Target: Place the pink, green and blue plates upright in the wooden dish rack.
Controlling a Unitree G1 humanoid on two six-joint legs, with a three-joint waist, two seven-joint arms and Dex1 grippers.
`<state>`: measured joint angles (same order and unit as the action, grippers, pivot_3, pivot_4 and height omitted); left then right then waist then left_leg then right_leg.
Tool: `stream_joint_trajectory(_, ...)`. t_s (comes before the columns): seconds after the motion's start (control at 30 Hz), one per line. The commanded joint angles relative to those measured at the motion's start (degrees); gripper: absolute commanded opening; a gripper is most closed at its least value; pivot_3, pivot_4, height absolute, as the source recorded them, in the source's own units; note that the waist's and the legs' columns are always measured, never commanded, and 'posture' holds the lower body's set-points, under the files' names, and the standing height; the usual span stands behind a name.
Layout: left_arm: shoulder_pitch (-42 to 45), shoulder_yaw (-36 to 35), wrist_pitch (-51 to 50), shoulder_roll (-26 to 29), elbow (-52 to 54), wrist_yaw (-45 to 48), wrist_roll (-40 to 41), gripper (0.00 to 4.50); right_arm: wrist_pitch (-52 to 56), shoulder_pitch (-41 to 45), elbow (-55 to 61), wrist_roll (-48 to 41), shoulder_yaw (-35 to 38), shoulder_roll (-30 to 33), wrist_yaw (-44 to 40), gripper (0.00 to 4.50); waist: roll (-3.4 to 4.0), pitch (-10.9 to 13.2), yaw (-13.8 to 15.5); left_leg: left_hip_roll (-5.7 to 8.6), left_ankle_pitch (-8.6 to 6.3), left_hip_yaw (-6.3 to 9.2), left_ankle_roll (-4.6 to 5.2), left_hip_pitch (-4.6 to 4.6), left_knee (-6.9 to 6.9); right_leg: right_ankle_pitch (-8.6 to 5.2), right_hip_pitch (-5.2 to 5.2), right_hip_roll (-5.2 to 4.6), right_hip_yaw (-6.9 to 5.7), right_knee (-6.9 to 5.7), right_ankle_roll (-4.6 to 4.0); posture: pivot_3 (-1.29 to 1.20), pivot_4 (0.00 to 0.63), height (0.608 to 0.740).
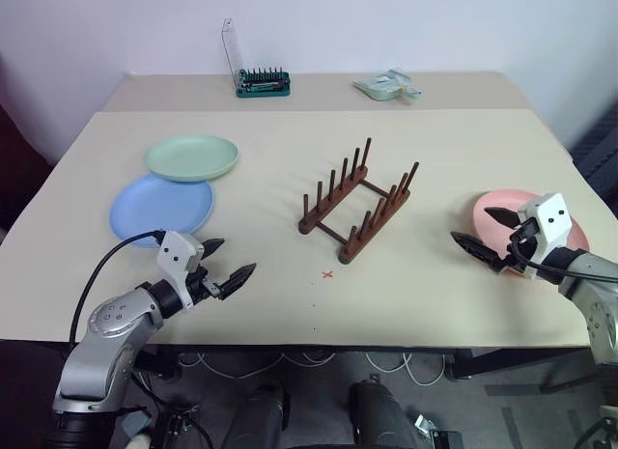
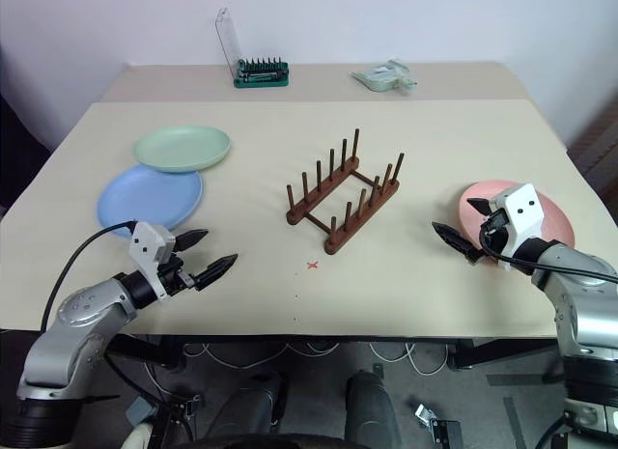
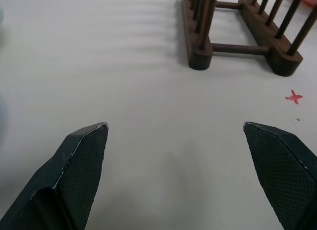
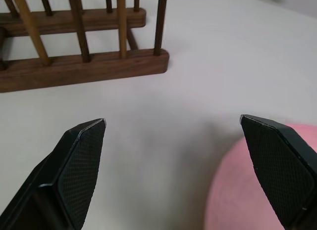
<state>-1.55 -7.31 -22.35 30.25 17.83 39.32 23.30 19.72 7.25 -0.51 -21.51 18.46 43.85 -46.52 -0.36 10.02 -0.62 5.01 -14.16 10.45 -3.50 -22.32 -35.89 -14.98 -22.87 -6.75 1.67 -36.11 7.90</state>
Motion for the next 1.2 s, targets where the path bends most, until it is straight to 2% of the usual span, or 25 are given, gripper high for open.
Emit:
stream_joint_trajectory(0.03,1.1,2.41,-2.19,0.31,3.3,1.45,1.79,4.5,0.36,-0.42,4.2,-0.8,0.43,-0.33,0.76,4.46,0.0,0.0,0.0,0.0,0.0,0.0,0.0,0.0,0.0,0.0,0.0,0.0,0.0,0.0,0.0,0.0,0.15,0.74)
stream_joint_trajectory(0.13,2.06,8.33,-3.4,1.78,4.18,4.87,0.42,4.5,1.22,-2.13,7.43,-1.41,0.57,-1.52,1.85,4.46,0.0,0.0,0.01,0.0,0.0,0.0,0.0,0.0,-0.01,0.0,0.0,0.0,0.0,-0.01,0.0,0.0,0.15,0.74)
stream_joint_trajectory(0.2,3.91,12.54,-2.34,0.61,3.25,4.51,-2.05,4.5,1.83,-3.82,10.07,-1.69,0.47,-2.48,2.72,4.46,0.0,0.0,0.01,0.0,0.0,0.0,0.0,0.0,0.0,0.0,0.0,0.0,0.0,-0.01,0.0,0.0,0.15,0.74)
stream_joint_trajectory(0.33,9.23,19.61,0.05,-4.45,-2.33,1.56,-7.92,4.5,4.57,-7.77,17.85,-3.37,-1.02,-4.73,3.82,4.46,0.01,-0.01,0.19,0.02,0.0,0.0,0.0,-0.01,-0.03,0.0,0.02,0.0,0.0,0.0,0.01,0.0,0.15,0.74)
stream_joint_trajectory(0.43,13.98,23.03,-0.38,-10.01,-9.4,-3.33,-12.4,4.5,7.49,-11.76,24.59,-5.43,-3.11,-5.52,3.59,4.46,0.01,-0.01,0.21,0.02,0.0,0.0,0.0,-0.01,-0.04,0.01,0.01,0.0,0.0,-0.02,0.02,0.0,0.15,0.74)
stream_joint_trajectory(0.53,16.64,26.05,-1.37,-13.32,-13.84,-3.74,-14.39,4.5,9.43,-14.43,29.6,-6.61,-5.16,-6.31,4.43,4.46,-0.01,-0.02,0.15,0.02,0.0,0.01,0.0,-0.01,-0.03,0.0,0.02,0.01,-0.02,0.0,0.03,0.0,0.15,0.74)
stream_joint_trajectory(0.77,20.57,30.45,-2.26,-21.79,-20.33,-7.2,-18.48,4.5,9.56,-15.2,30.92,-6.05,-7.14,-8.37,7.02,4.46,0.01,-0.07,1.43,0.06,-0.02,0.01,0.04,0.06,-0.2,0.01,0.21,-0.01,-0.01,0.04,0.11,0.0,0.15,0.74)
stream_joint_trajectory(0.97,20.82,30.77,-2.95,-24.87,-22.13,-8.68,-20.45,4.5,9.6,-15.25,30.77,-6.47,-7.83,-7.98,6.8,4.46,0.0,-0.1,1.75,0.14,-0.09,0.06,0.15,0.06,-0.22,-0.07,0.29,-0.06,-0.01,0.08,0.25,0.0,0.15,0.74)
stream_joint_trajectory(1.17,21.68,29.76,-1.83,-26.75,-24.87,-9.96,-21.31,4.5,11.81,-11.61,31.06,-6.49,-9.93,-8.24,8.23,4.46,0.02,-0.11,1.53,0.14,-0.09,0.05,0.16,0.15,-0.24,-0.07,0.37,-0.06,-0.02,0.07,0.26,0.0,0.15,0.74)
stream_joint_trajectory(1.2,21.9,29.58,-0.98,-27.19,-25.98,-9.98,-21.34,4.25,12.39,-10.87,31.21,-6.61,-10.26,-8.23,8.49,4.49,0.02,-0.12,1.55,0.14,-0.09,0.05,0.15,0.17,-0.24,-0.07,0.39,-0.06,-0.02,0.07,0.26,0.0,0.15,0.74)
